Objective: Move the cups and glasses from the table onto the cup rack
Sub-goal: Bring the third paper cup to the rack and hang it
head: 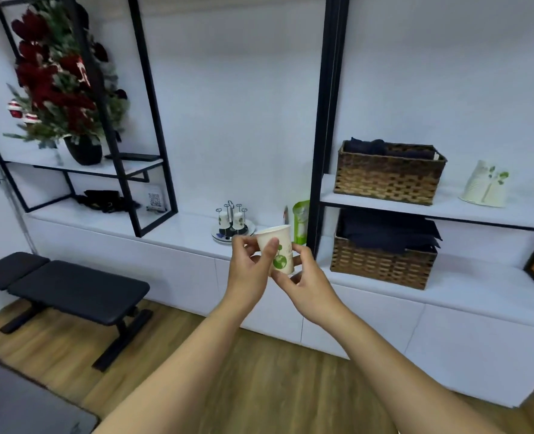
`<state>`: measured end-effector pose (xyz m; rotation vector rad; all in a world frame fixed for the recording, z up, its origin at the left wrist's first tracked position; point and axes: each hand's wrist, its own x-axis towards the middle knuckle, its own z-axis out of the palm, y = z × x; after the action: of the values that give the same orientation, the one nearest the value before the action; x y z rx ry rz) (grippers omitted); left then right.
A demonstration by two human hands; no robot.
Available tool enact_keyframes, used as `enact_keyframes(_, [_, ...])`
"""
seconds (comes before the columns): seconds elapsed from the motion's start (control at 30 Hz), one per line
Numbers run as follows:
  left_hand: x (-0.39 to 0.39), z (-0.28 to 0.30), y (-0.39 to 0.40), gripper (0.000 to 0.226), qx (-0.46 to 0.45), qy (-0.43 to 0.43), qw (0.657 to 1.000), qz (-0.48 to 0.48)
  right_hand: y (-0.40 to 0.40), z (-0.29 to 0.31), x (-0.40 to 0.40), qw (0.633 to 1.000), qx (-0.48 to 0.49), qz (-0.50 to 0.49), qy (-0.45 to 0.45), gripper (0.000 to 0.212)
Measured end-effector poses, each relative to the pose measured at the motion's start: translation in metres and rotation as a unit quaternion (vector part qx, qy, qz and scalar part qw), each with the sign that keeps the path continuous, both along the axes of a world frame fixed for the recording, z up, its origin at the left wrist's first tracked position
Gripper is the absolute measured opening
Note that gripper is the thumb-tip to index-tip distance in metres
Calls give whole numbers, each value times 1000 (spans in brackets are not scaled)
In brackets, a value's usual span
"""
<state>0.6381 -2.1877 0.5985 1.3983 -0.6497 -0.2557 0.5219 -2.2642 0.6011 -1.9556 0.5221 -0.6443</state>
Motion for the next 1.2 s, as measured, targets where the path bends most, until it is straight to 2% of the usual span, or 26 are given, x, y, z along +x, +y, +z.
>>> enact_keyframes(0.13, [58, -5, -54, 27, 32, -21, 998, 46, -58, -10, 65, 1000, 22, 11, 10, 51])
enact_keyframes(0.3, [133, -3, -105, 36, 75, -44, 994, 65, -123, -13, 139, 1000, 20, 7, 20, 52])
enact_keyframes(0.37, [154, -4, -119, 28, 81, -61, 992, 76, -142, -16, 165, 1000, 18, 9, 18, 52])
enact_keyframes(0.5, [201, -11, -143, 16, 101, -121, 982, 99, -175, -26, 222, 999, 28, 16, 9, 51])
enact_keyframes(0.63, [251, -30, -164, 16, 134, -199, 967, 87, -208, -50, 269, 999, 36, 15, 7, 53])
enact_keyframes(0.73, [296, -49, -188, 27, 169, -280, 942, 78, -242, -66, 310, 999, 32, 19, 18, 53])
enact_keyframes(0.87, [365, -54, -240, 34, 271, -406, 865, 114, -300, -68, 377, 999, -5, 19, 37, 52])
enact_keyframes(0.93, [401, -47, -269, 35, 284, -454, 838, 105, -329, -58, 414, 998, -18, 20, 52, 54])
enact_keyframes(1.0, [440, -38, -296, 34, 279, -484, 825, 85, -355, -46, 451, 997, -32, 27, 60, 56])
enact_keyframes(1.07, [472, -28, -318, 33, 272, -481, 831, 67, -377, -32, 482, 996, -59, 32, 51, 57])
enact_keyframes(1.2, [520, -22, -353, 38, 268, -410, 871, 41, -413, -20, 532, 995, -87, 24, 41, 53])
